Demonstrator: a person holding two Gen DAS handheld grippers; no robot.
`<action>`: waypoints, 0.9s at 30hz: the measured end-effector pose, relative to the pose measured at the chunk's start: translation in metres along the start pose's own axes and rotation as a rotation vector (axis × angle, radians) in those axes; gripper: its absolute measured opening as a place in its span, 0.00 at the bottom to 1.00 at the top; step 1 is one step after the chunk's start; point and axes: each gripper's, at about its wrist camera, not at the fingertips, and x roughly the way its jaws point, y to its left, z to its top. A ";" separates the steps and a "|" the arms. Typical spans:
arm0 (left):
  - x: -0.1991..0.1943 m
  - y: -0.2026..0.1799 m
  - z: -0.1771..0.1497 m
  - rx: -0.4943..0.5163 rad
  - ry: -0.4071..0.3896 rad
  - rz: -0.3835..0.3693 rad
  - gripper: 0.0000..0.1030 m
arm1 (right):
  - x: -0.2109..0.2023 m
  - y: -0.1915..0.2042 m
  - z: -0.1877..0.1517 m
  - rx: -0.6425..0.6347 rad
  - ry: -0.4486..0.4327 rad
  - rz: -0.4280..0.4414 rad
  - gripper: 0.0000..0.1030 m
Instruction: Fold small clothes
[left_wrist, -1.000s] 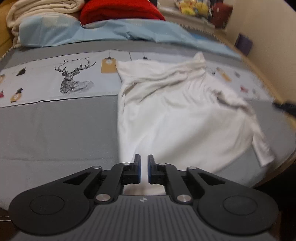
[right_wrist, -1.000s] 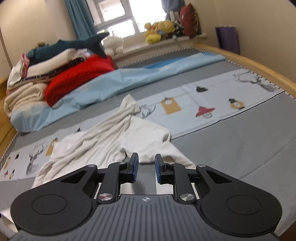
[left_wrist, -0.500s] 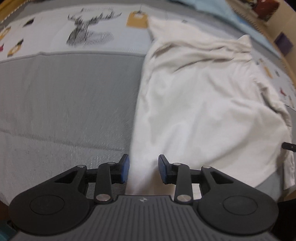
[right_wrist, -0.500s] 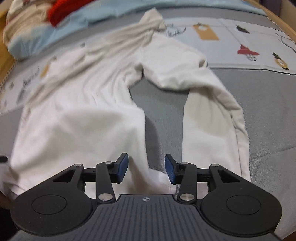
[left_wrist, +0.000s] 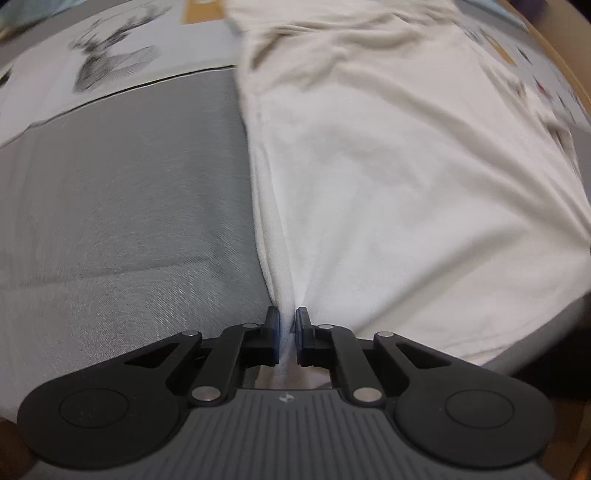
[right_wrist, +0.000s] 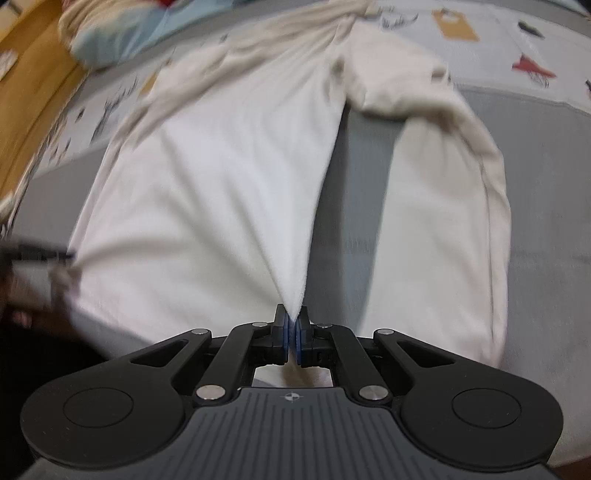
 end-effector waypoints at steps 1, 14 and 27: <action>0.003 -0.005 -0.003 0.032 0.021 0.021 0.08 | -0.001 -0.004 -0.005 -0.002 0.009 -0.015 0.03; -0.015 -0.017 0.001 0.017 -0.036 0.092 0.15 | -0.045 -0.099 0.011 0.436 -0.290 -0.262 0.38; -0.034 -0.053 0.049 0.023 -0.145 0.120 0.15 | 0.018 -0.098 0.072 0.231 -0.209 -0.348 0.07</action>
